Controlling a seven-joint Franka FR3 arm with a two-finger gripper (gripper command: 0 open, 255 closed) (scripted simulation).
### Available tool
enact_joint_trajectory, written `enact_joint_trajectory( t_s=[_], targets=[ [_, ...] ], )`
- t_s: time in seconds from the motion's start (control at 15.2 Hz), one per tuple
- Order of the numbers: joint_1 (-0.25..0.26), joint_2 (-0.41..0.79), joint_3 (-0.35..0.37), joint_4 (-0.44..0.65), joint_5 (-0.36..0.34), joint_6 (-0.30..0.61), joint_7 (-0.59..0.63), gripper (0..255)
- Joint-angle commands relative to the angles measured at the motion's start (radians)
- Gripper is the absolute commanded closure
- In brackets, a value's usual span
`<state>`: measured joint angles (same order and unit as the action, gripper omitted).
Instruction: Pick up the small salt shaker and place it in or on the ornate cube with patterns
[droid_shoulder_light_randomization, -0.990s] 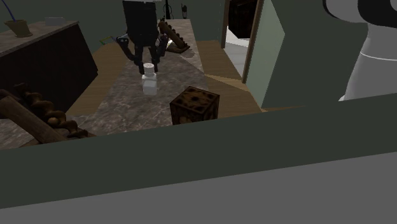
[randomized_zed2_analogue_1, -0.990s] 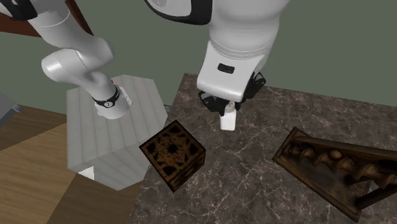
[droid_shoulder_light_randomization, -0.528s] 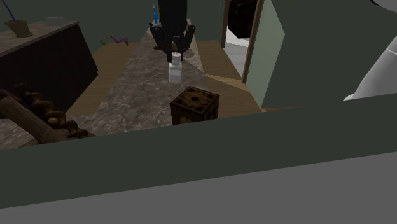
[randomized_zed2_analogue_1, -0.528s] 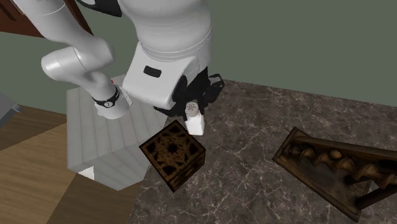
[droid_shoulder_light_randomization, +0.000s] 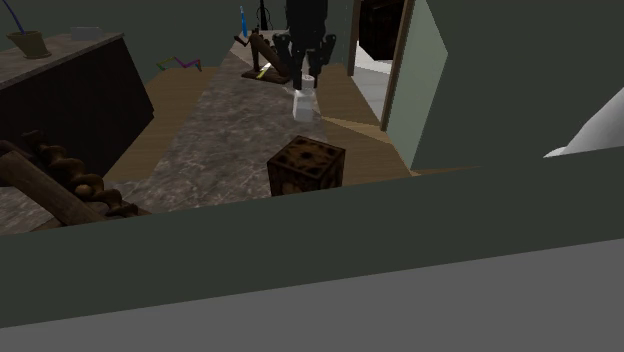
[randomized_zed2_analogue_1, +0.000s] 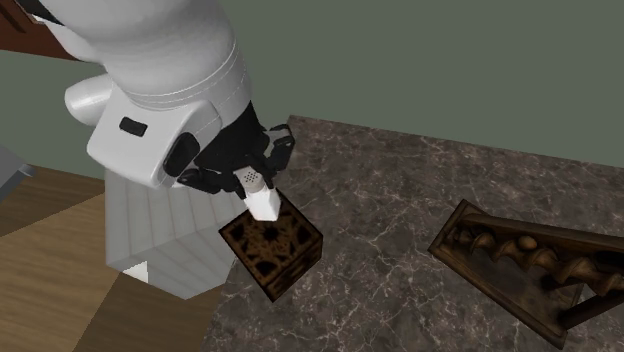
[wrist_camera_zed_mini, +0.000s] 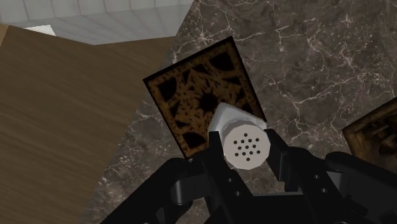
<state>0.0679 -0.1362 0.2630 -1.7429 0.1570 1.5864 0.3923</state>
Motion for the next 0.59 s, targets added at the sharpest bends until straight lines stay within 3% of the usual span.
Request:
enact_joint_trajectory(
  t_s=[0.0,0.53],
  targets=[
    [0.0,-0.007,-0.001,-0.034,0.002,0.026,-0.006,255],
    [0.001,-0.019,0.001,-0.154,0.007,0.134,-0.021,255]
  ],
)
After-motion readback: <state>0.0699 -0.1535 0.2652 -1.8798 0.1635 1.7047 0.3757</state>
